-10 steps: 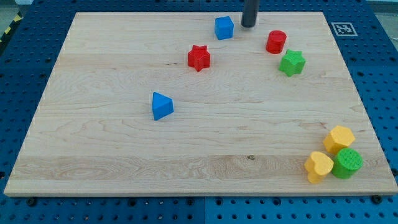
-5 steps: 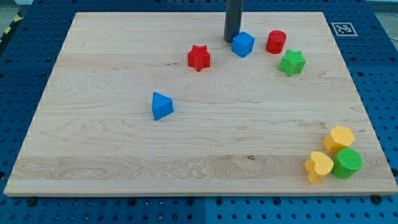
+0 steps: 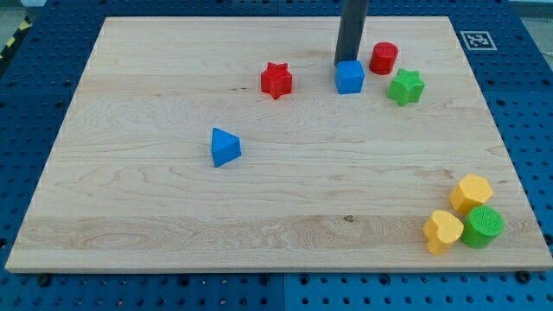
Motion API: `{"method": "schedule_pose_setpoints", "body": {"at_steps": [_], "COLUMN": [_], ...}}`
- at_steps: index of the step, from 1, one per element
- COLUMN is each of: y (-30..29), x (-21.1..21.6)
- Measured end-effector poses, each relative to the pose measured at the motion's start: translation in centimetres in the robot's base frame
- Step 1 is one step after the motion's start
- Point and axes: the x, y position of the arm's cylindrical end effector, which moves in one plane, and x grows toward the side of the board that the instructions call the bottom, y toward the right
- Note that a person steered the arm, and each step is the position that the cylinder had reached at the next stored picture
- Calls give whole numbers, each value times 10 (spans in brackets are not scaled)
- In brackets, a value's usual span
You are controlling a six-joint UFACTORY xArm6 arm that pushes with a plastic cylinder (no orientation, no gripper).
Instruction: Push blue cube towards yellow hexagon
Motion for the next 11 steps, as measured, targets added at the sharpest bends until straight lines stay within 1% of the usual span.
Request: {"method": "schedule_pose_setpoints", "body": {"at_steps": [1, 2, 3, 4, 5, 6, 7, 8, 9, 10, 11], "y": [0, 0, 0, 0, -14, -24, -13, -8, 29, 40, 40], "x": [0, 27, 78, 106, 123, 135, 151, 133, 153, 183, 184]}}
